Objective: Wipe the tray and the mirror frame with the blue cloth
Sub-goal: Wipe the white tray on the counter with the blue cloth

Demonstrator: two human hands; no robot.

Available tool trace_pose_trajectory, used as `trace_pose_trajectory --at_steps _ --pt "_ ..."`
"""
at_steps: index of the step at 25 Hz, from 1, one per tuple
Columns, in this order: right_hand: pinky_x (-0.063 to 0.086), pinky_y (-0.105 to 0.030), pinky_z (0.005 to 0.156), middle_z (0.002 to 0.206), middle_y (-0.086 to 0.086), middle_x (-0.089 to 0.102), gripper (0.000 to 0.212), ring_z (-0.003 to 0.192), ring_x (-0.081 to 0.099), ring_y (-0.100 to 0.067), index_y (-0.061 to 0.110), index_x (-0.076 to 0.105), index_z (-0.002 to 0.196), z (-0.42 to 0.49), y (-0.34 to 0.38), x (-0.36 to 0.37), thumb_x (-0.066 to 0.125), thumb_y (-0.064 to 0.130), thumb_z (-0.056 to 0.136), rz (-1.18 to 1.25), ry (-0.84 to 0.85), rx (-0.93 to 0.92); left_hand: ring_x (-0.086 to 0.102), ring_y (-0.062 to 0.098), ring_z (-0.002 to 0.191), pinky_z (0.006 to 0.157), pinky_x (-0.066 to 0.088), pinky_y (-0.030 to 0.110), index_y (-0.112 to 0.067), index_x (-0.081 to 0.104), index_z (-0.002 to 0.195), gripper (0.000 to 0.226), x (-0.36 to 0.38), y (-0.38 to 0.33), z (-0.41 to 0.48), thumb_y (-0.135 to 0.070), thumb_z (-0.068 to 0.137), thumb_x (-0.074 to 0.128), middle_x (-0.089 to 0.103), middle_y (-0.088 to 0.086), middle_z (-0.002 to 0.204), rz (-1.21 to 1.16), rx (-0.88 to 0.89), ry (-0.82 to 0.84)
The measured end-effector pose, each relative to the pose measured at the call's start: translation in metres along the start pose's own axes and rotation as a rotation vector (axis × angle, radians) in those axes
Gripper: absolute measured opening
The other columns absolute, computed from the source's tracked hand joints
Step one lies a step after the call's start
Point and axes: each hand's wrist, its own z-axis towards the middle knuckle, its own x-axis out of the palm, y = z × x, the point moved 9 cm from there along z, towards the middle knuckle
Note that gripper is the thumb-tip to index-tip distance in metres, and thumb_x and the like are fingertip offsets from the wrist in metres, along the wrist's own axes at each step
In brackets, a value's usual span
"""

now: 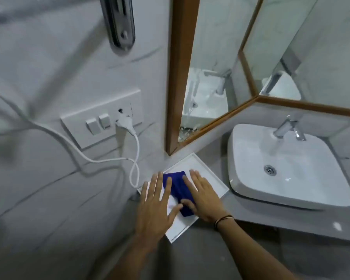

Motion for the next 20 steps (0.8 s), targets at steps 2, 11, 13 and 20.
trace_pose_trajectory --at_steps 2,11,13,20 --pt "-0.009 -0.043 0.136 0.188 -0.006 -0.017 0.089 0.177 -0.009 -0.034 0.032 -0.006 0.179 0.008 0.001 0.055 0.033 0.073 0.111 -0.050 0.113 -0.022 0.055 0.045 0.158 0.129 0.031 0.057 -0.005 0.061 0.165 0.094 0.042 0.013 -0.013 -0.074 0.107 0.034 0.049 0.025 0.174 0.018 -0.029 0.028" --pt "0.018 -0.049 0.142 0.190 -0.007 -0.001 0.071 0.177 0.002 -0.037 0.031 0.004 0.180 0.057 -0.003 0.128 0.044 0.037 0.121 -0.069 0.078 0.056 0.054 0.044 0.158 0.129 0.043 0.060 -0.011 0.060 0.166 0.111 0.123 0.050 -0.032 -0.083 0.108 -0.002 0.049 0.021 0.176 0.069 -0.179 0.127" --pt "0.035 -0.046 0.136 0.188 -0.008 0.014 0.071 0.175 0.019 -0.036 0.028 0.018 0.178 0.054 0.000 0.113 0.054 0.026 0.117 -0.064 0.041 0.064 0.059 0.044 0.154 0.118 0.054 0.063 -0.009 0.065 0.162 0.107 0.111 0.049 -0.029 -0.081 0.111 0.004 0.055 0.021 0.172 0.066 -0.167 0.063" --pt "0.051 -0.037 0.126 0.179 -0.002 0.043 0.076 0.158 0.053 -0.027 0.026 0.041 0.172 -0.002 0.013 -0.031 0.074 0.019 0.104 0.086 -0.224 0.200 0.046 0.042 0.164 0.135 0.040 0.055 -0.009 0.051 0.171 0.097 -0.007 0.002 -0.006 -0.077 0.105 0.032 0.039 0.020 0.181 0.107 -0.035 -0.103"
